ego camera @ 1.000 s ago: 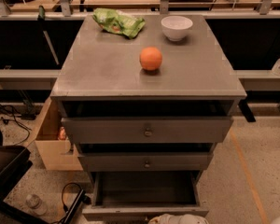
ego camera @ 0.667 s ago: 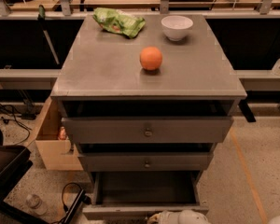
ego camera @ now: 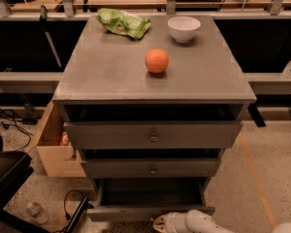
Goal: Close bottom drawer
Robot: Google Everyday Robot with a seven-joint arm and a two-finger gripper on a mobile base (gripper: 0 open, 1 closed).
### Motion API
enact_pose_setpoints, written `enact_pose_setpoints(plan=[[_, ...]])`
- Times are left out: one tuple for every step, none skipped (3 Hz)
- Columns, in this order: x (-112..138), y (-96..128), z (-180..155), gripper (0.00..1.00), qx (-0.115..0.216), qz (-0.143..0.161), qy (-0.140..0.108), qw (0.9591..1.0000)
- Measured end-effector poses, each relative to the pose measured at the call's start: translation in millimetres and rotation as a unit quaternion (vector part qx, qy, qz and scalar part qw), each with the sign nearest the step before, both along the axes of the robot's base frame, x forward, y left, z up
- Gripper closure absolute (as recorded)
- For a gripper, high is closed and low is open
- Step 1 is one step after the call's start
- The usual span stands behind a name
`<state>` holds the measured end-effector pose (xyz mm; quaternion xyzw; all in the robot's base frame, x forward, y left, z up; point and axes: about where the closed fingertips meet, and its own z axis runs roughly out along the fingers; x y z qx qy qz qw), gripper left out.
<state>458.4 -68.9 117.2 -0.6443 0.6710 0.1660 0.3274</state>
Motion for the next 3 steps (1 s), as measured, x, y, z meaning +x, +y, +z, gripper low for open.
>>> enact_pose_setpoints(plan=[[23,-11,-5,1.00,0.001,-0.009,-0.005,0.9999],[22,-11,-6,1.00,0.001,-0.009,-0.005,0.9999],[-5,-15,-8,1.00,0.005,-0.015,0.009,0.9998]])
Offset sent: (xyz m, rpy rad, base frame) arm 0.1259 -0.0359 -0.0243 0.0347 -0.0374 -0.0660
